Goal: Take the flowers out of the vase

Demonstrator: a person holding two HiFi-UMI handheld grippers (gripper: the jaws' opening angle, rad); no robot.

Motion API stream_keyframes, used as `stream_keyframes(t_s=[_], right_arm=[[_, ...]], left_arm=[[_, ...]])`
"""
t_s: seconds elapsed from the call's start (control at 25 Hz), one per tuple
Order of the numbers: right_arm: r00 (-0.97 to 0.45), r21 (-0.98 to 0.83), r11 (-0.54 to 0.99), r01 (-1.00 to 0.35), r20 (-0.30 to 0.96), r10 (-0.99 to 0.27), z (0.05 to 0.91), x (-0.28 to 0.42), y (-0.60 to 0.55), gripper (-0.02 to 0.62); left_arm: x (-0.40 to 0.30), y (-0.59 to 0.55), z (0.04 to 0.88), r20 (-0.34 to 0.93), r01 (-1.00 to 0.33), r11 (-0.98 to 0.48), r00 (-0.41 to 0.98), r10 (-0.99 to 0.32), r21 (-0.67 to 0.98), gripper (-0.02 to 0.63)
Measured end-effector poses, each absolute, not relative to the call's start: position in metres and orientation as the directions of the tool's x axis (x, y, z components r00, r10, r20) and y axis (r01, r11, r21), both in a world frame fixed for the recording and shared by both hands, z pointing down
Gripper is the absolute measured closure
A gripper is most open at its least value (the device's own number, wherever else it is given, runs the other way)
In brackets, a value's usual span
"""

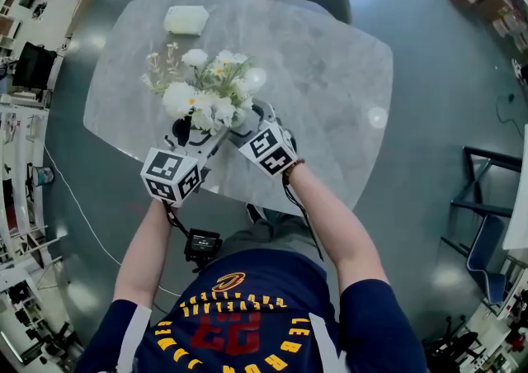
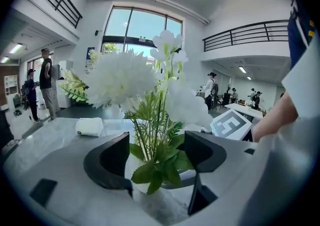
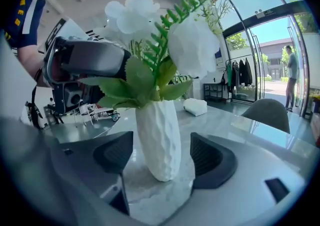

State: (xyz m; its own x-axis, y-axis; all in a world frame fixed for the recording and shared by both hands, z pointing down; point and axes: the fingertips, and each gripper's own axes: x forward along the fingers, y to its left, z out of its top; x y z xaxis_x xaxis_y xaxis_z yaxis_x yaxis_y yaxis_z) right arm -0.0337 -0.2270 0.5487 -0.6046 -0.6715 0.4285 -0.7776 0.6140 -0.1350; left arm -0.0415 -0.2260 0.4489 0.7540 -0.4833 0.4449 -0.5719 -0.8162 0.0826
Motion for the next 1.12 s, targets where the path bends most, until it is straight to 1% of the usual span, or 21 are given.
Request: stream_keyframes(t_s=[0.16, 0.48, 0.56, 0.72, 0.92, 1.04, 1.12], right_arm=[[-0.619, -0.101, 0.645, -0.758, 0.427, -0.660, 0.553, -0.055, -0.233, 0.262], [-0.611, -0.081, 0.642, -0.762, 0.420, -0.671, 0.560, -0.050, -0.241, 0.264], [-0.612, -0.072, 0.649, -0.757, 0.424, -0.667, 0.562, -0.055, -0.239, 0.265], [-0.614, -0.051, 0.663, -0.747, 0.436, -0.658, 0.559, -0.064, -0.240, 0.265], [-0.617, -0.051, 0.664, -0.746, 0.426, -0.661, 0.561, -0.061, -0.238, 0.265], [-0.619, -0.064, 0.658, -0.750, 0.416, -0.666, 0.558, -0.059, -0.234, 0.265], [-0.623, -0.071, 0.658, -0.749, 0.414, -0.664, 0.558, -0.057, -0.233, 0.265]], left_arm=[[-0.049, -0.229, 0.449, 0.451, -0.588, -0.807, 0.737, -0.503, 0.062, 0.278], [-0.040, -0.227, 0.458, 0.465, -0.605, -0.795, 0.719, -0.517, 0.051, 0.282], [-0.043, -0.225, 0.460, 0.466, -0.606, -0.794, 0.716, -0.519, 0.047, 0.310], [-0.047, -0.228, 0.457, 0.470, -0.608, -0.792, 0.713, -0.520, 0.047, 0.331], [-0.045, -0.231, 0.457, 0.463, -0.627, -0.779, 0.697, -0.548, 0.020, 0.389], [-0.047, -0.228, 0.456, 0.458, -0.632, -0.775, 0.695, -0.554, 0.022, 0.449], [-0.047, -0.226, 0.456, 0.455, -0.636, -0.771, 0.696, -0.555, 0.032, 0.468]])
